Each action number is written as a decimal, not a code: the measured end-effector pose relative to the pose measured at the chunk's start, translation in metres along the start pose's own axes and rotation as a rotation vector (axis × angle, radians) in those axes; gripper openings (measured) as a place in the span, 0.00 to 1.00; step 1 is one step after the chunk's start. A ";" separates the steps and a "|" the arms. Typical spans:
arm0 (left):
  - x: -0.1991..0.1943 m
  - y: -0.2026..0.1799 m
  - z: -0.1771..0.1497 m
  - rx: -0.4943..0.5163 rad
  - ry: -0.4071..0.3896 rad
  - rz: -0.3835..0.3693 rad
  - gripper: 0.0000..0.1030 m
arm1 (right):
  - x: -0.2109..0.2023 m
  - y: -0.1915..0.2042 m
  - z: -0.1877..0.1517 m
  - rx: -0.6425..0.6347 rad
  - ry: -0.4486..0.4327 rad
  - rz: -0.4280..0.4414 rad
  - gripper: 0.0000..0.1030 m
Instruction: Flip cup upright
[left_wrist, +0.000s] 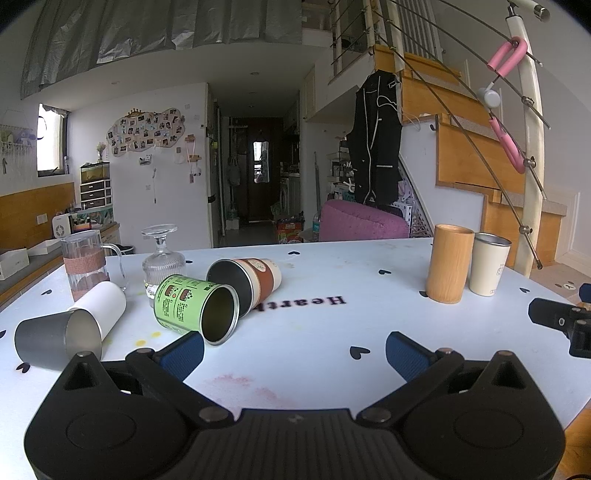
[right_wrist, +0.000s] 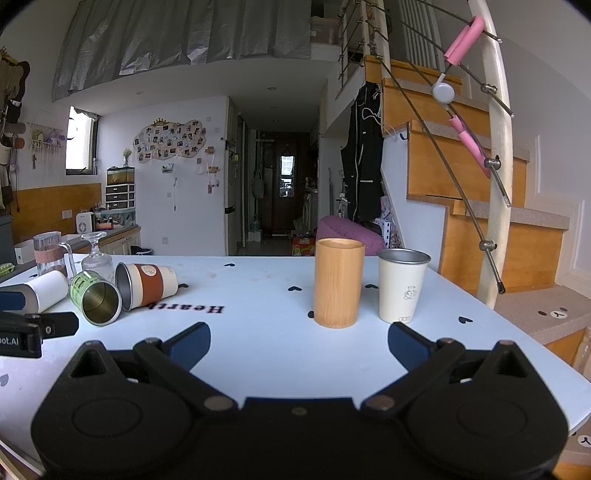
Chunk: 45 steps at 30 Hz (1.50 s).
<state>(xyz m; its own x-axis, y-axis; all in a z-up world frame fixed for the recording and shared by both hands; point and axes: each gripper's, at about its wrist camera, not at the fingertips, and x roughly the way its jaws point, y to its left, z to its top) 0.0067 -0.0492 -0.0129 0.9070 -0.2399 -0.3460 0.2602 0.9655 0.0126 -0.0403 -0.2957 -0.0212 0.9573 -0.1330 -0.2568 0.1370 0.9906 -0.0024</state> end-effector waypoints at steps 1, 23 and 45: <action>0.000 0.000 0.000 0.000 0.000 0.001 1.00 | 0.000 0.000 0.000 0.000 0.000 0.000 1.00; 0.000 0.002 -0.001 -0.002 -0.001 0.004 1.00 | 0.000 0.002 0.003 -0.008 -0.002 0.008 1.00; 0.000 0.002 -0.001 -0.001 -0.001 0.004 1.00 | 0.001 0.002 0.001 -0.009 0.000 0.009 1.00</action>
<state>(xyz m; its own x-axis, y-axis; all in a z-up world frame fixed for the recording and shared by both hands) 0.0069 -0.0470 -0.0138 0.9083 -0.2364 -0.3452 0.2564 0.9665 0.0126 -0.0389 -0.2936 -0.0201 0.9584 -0.1239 -0.2571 0.1258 0.9920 -0.0090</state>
